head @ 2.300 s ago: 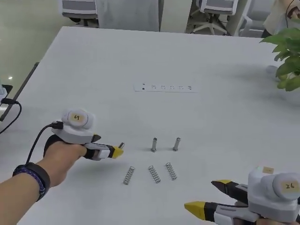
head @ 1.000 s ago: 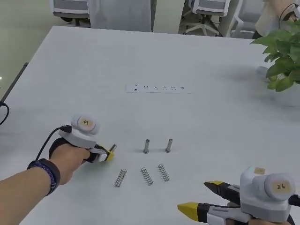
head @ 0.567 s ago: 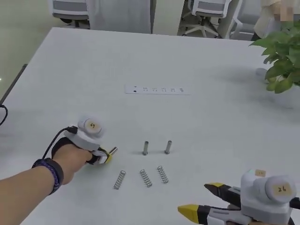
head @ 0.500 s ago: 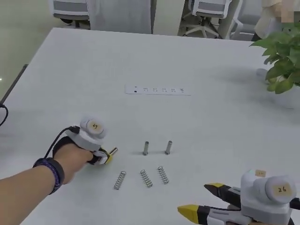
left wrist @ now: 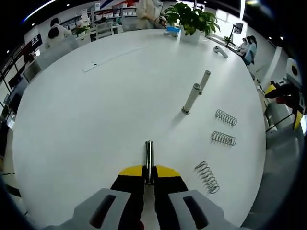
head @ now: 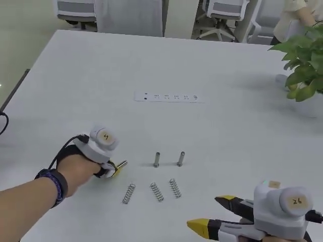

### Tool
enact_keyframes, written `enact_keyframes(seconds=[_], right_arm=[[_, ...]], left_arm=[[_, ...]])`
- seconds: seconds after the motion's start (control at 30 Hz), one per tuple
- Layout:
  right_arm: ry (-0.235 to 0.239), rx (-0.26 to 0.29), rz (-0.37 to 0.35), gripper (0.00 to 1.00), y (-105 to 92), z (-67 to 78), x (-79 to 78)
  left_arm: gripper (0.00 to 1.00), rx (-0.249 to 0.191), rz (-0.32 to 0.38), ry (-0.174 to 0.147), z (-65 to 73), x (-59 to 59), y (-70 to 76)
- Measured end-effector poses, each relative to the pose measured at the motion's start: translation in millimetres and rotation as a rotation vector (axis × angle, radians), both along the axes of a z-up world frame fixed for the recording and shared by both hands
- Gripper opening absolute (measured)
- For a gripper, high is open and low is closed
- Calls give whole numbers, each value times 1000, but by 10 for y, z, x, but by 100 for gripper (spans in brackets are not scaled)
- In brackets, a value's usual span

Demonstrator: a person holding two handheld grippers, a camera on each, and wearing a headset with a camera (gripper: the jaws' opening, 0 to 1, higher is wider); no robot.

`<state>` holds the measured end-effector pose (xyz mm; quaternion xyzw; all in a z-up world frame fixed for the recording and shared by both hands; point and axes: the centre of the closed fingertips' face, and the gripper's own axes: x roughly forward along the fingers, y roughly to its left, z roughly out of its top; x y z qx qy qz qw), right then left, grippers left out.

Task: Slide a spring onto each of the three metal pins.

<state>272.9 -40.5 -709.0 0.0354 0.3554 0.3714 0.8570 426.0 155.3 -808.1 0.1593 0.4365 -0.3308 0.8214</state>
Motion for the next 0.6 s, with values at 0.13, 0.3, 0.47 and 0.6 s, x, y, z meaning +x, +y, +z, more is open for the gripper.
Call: enact_keyframes(seconds=[0.13, 0.3, 0.47, 0.6], right_arm=[[4, 1, 9, 66, 26, -13, -8], [4, 5, 15, 65, 54, -18, 0], [8, 13, 21, 64, 91, -38, 5], [12, 23, 36, 63, 136, -52, -7]], left_arm=[[0, -9, 9, 6, 0, -32, 24], [0, -31, 47, 6, 32, -45, 88], [0, -33, 50, -10, 112, -66, 116], [0, -44, 58, -18, 164, -80, 148]])
